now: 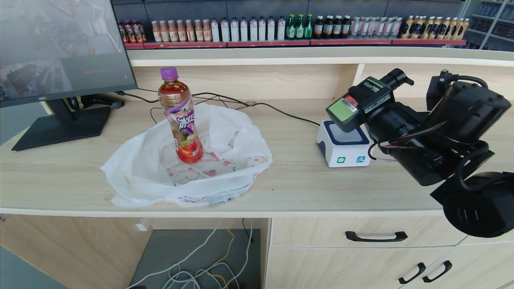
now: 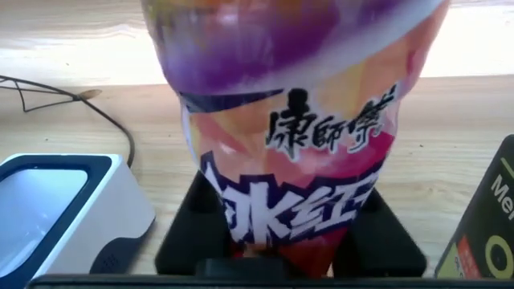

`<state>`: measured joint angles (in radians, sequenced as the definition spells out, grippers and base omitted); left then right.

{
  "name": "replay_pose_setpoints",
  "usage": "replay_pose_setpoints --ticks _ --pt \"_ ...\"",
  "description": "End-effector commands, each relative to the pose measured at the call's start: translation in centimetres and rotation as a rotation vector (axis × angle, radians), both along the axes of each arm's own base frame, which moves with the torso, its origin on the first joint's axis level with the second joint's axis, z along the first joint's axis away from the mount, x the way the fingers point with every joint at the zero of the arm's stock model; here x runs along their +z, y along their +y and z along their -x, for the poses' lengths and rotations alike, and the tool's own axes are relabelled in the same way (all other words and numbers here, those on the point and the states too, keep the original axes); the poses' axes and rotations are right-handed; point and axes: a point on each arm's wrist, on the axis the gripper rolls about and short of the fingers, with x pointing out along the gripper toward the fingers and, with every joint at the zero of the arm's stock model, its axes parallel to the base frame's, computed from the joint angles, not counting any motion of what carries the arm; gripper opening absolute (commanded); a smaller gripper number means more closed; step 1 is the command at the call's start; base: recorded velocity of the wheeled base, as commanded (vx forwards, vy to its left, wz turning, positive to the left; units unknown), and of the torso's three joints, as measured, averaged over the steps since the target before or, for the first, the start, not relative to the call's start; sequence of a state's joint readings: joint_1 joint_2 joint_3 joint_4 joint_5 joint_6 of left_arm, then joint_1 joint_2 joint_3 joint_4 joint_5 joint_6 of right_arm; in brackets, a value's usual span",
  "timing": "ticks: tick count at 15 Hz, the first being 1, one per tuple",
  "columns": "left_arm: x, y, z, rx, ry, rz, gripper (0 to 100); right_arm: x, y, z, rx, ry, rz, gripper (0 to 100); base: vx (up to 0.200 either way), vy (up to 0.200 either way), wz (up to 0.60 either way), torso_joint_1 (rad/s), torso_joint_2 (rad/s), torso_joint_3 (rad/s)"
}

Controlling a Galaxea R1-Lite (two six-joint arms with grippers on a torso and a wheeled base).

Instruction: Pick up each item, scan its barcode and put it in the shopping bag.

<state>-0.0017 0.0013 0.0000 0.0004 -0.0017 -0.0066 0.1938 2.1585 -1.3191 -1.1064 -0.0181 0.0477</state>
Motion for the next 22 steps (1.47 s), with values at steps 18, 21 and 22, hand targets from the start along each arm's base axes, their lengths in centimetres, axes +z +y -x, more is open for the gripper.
replay_pose_setpoints --ticks 18,21,22 --pt "0.0 0.0 0.0 0.000 0.000 0.000 100 6.3 -0.7 11.0 -0.122 -0.027 0.077 0 0.000 0.000 0.00 0.000 0.00 0.000" --pt "0.0 0.0 0.0 0.000 0.000 0.001 100 6.1 -1.0 15.2 -0.104 -0.011 0.110 0 0.000 0.000 0.00 0.000 0.00 0.000" --pt "0.0 0.0 0.0 0.000 0.000 0.001 100 6.0 -1.3 16.4 -0.108 -0.010 0.134 0 0.000 0.000 0.00 0.000 0.00 0.000"
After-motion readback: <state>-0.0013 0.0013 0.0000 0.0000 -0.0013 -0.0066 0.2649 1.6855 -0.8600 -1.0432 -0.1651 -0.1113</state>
